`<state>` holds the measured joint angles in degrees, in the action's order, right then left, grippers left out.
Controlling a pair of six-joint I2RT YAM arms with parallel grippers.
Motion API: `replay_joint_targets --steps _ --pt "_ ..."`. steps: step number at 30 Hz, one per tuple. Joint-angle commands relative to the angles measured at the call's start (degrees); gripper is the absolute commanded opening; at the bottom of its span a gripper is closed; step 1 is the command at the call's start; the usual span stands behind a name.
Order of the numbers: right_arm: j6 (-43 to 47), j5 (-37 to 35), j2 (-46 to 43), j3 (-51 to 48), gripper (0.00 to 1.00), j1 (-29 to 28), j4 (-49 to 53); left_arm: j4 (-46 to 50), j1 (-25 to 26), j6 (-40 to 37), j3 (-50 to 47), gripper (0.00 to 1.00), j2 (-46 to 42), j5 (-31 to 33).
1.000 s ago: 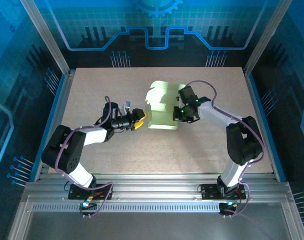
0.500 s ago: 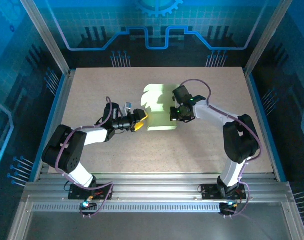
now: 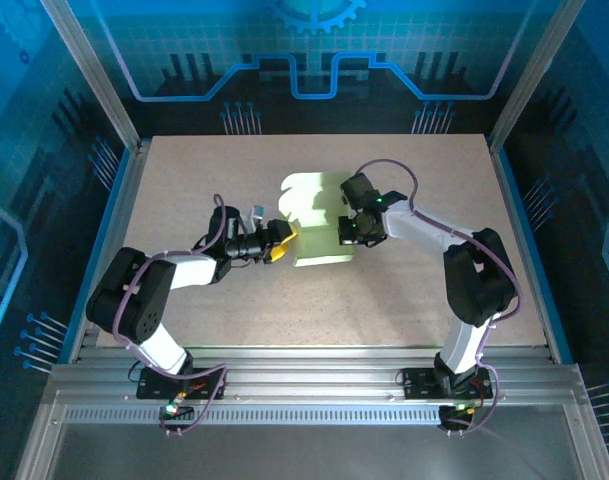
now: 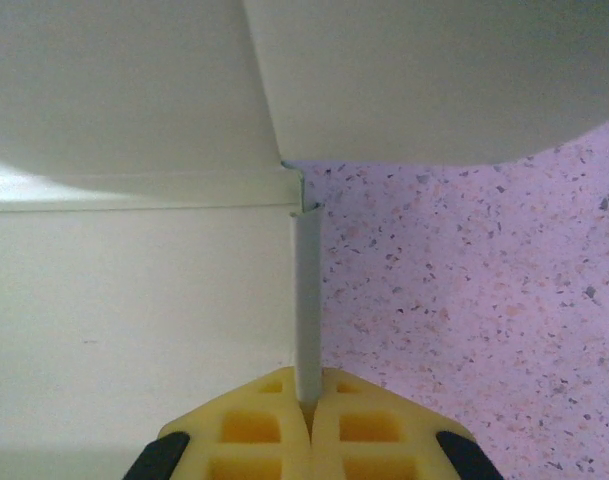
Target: Fold the paper box
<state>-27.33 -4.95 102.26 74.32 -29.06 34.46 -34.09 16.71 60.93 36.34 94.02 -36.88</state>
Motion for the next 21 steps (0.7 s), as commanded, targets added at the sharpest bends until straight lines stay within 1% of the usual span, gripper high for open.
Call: replay_joint_targets --steps 1,7,10,14,20,21 --pt "0.9 -1.2 0.2 2.5 0.00 -1.2 1.6 -0.8 0.9 0.6 1.8 0.62 1.1 0.1" --pt "1.1 -3.8 1.4 4.2 0.00 -2.3 3.4 3.6 1.2 -1.1 2.9 0.60 0.6 0.6" --pt "0.8 -6.5 2.0 5.4 0.00 -3.0 4.7 5.9 1.3 -2.0 3.2 0.56 0.7 1.5" --pt "0.2 -14.5 3.1 7.9 0.00 -5.4 7.6 6.6 1.5 -2.0 3.5 0.54 1.6 2.0" --pt "-1.1 -22.4 3.3 10.4 0.00 -8.6 9.5 9.5 2.0 -2.6 4.8 0.49 2.8 3.4" --pt "-1.5 -23.7 3.3 10.7 0.00 -9.1 9.7 10.6 2.1 -2.9 5.0 0.47 2.8 4.0"
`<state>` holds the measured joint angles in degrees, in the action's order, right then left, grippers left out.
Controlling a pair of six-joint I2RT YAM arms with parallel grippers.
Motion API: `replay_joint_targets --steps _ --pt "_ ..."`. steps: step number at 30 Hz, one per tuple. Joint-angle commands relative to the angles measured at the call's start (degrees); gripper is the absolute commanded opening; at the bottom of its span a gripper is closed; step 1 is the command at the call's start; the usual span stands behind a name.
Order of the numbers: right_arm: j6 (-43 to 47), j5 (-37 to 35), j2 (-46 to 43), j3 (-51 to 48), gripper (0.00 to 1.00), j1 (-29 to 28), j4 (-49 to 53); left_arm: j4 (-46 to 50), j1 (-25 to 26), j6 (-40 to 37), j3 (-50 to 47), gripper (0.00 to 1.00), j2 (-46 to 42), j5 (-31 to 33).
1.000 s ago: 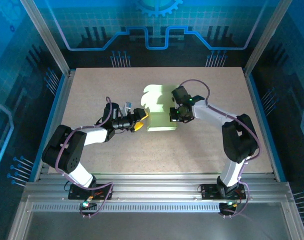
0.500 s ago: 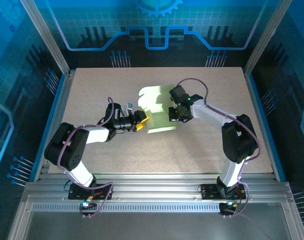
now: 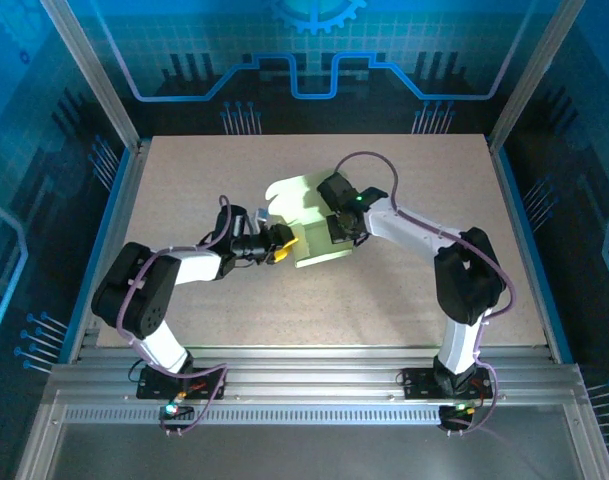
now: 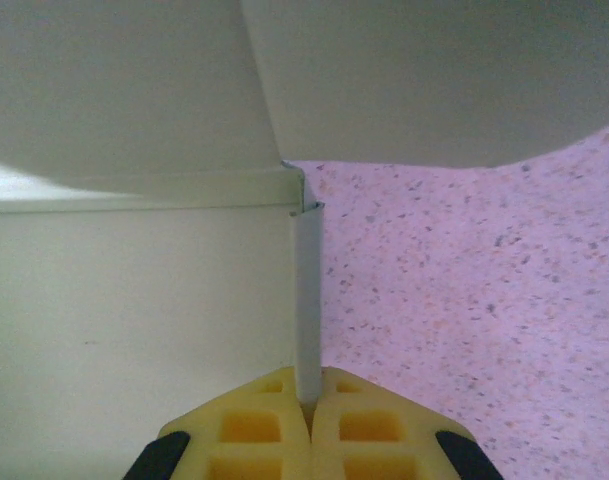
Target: Fold the paper box
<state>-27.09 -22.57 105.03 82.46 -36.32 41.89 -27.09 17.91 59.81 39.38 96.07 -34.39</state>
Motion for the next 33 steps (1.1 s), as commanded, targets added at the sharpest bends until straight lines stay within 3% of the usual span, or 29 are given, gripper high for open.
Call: replay_joint_targets --steps 1,13,18,28,33 --pt "-2.0 -7.2 0.5 2.8 0.00 -2.3 2.6 4.8 1.0 -2.3 2.2 0.45 0.8 2.1" --pt "-10.9 -16.9 5.4 9.0 0.00 -8.9 8.9 14.7 1.7 -6.0 4.8 0.30 0.9 8.2" --pt "-11.7 -17.3 5.9 9.9 0.00 -10.2 8.6 18.0 1.7 -7.3 5.2 0.21 0.5 10.5" --pt "-14.9 -19.9 9.0 14.3 0.00 -13.4 10.8 20.5 1.9 -8.4 6.1 0.18 0.5 13.4" --pt "-17.7 -22.4 11.7 17.9 0.00 -15.5 13.8 26.1 2.0 -8.9 8.5 0.14 0.8 16.8"
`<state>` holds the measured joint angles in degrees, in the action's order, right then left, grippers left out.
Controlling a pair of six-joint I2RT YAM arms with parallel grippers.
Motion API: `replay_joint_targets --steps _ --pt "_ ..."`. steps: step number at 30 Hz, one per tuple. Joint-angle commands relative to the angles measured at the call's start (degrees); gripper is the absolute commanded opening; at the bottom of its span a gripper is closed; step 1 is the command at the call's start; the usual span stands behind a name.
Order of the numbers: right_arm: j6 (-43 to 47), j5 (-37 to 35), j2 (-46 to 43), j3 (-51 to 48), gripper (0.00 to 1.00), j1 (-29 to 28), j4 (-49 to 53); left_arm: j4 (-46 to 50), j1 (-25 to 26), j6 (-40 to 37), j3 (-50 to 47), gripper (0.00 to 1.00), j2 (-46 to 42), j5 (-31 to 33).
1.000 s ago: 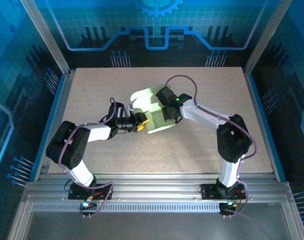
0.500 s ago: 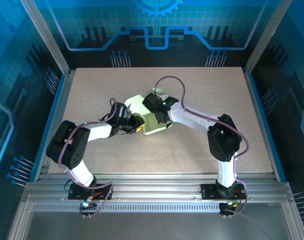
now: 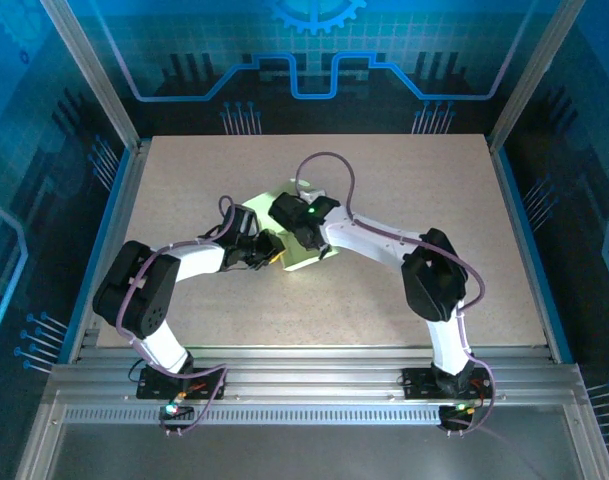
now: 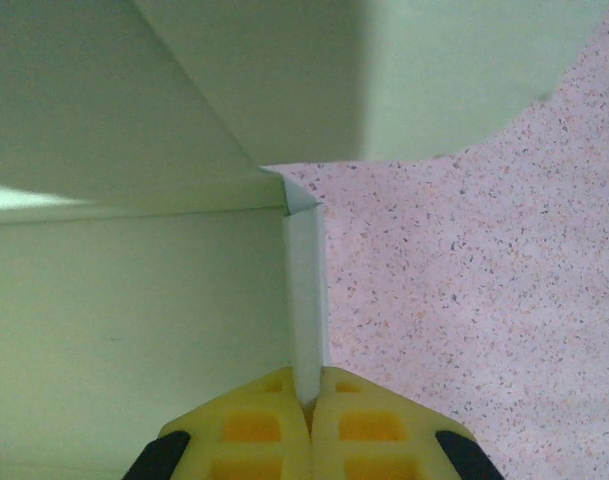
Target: Fold the paper box
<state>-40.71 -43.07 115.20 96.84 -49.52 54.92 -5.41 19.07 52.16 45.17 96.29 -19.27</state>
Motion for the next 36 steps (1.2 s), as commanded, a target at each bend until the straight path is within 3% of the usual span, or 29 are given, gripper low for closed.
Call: replay_joint_targets --steps 1,12,25,36 --pt "-4.5 -2.4 2.1 4.4 0.00 -2.7 1.3 4.8 0.9 -0.9 3.0 0.12 0.6 2.2" --pt "-5.4 -6.5 6.3 12.2 0.00 -7.3 5.2 16.4 2.5 0.0 9.9 0.00 3.6 8.6" --pt "-5.4 -7.5 4.5 15.2 0.00 -9.7 1.8 23.3 4.2 0.3 15.9 0.00 6.0 14.5" --pt "-7.9 -4.4 6.6 16.8 0.00 -9.2 2.4 25.0 5.1 1.3 19.3 0.00 6.1 14.8"
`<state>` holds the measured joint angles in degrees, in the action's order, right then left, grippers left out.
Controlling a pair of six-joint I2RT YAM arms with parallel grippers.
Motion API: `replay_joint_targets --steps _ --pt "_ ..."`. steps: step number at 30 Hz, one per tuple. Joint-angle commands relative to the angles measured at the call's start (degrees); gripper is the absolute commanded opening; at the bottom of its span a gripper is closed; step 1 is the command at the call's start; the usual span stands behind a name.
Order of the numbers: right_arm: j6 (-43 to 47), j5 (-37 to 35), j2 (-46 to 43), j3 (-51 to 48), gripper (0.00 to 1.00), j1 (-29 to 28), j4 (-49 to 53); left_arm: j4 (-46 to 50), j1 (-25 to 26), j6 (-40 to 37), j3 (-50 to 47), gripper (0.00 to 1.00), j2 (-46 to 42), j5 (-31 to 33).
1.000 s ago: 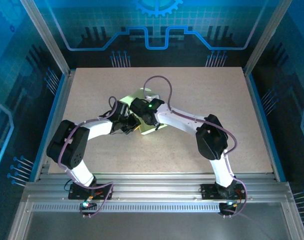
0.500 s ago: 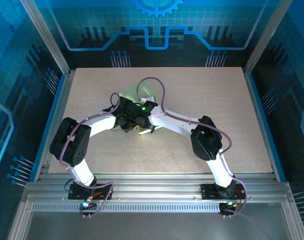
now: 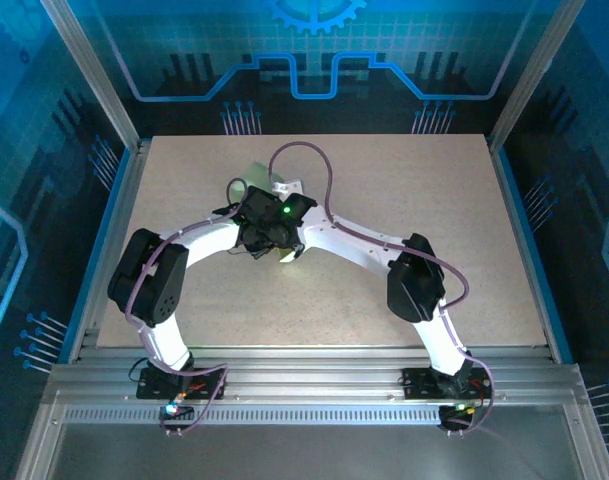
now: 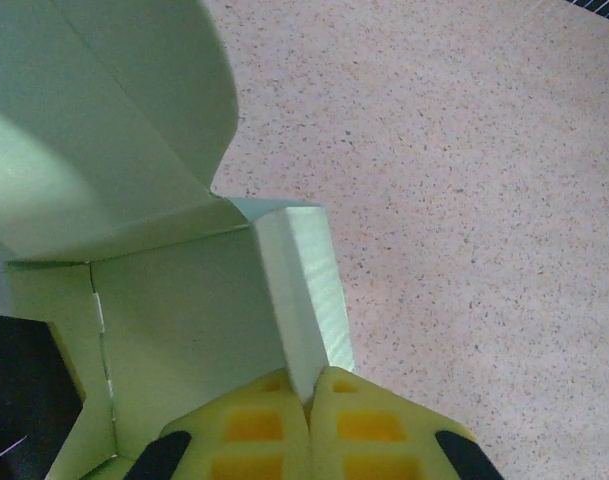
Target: Fold the paper box
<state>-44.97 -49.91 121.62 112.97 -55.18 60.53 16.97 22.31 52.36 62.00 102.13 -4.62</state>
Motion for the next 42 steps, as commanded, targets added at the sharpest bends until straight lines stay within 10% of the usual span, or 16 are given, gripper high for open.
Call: replay_joint_targets --steps 1,30,42 --pt "-3.9 2.8 -0.6 -0.6 0.00 -3.0 -3.7 2.6 1.8 1.0 2.1 0.00 -0.3 0.3" --pt "-7.6 14.4 -7.1 -20.1 0.00 10.7 -11.8 9.7 1.4 -8.5 0.1 0.57 -10.6 5.1" --pt "-0.8 29.4 -7.4 -28.2 0.00 17.8 -20.6 -3.0 -2.9 -9.1 -11.1 0.78 -17.2 -2.4"
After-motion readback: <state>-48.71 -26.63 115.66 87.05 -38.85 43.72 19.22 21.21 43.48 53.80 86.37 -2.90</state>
